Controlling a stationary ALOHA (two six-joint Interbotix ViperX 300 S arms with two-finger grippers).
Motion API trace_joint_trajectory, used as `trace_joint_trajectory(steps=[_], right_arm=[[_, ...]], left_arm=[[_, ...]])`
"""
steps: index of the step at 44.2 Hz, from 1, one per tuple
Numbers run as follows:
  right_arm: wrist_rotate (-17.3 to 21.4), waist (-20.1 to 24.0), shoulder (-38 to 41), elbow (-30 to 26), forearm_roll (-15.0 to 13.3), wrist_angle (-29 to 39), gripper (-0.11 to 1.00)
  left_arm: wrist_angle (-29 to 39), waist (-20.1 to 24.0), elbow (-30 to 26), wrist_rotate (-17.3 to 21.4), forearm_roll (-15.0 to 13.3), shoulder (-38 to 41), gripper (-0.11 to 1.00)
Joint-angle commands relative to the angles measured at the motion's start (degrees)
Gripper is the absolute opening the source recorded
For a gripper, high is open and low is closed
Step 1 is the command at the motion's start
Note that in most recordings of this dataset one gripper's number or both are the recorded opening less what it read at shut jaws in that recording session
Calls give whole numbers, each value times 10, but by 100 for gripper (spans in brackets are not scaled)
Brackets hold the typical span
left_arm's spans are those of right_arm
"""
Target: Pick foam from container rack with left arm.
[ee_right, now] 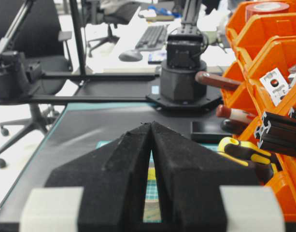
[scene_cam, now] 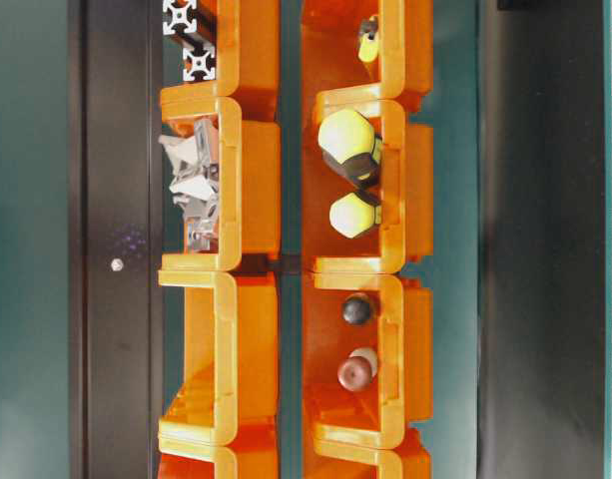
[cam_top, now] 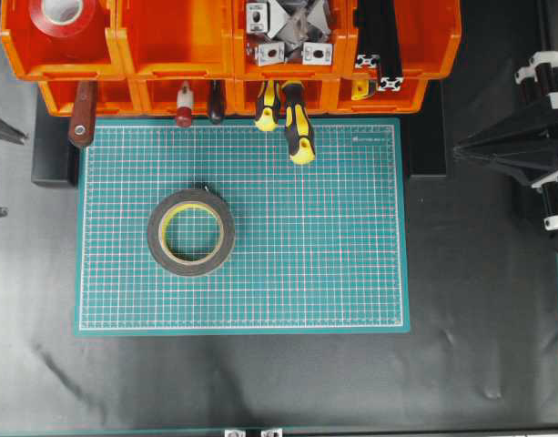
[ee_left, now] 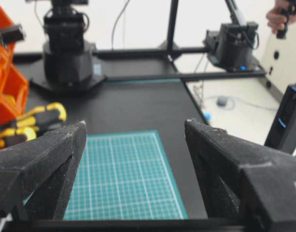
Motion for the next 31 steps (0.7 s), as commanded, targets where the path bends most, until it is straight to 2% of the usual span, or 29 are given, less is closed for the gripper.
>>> trace_joint_trajectory(steps=[1, 31], right_arm=[[1, 2, 4, -14, 1, -2, 0], [0, 2, 0, -14, 2, -10, 0]], left_arm=[[-6, 2, -4, -1, 2, -3, 79], [-8, -9, 3, -4, 2, -14, 79]])
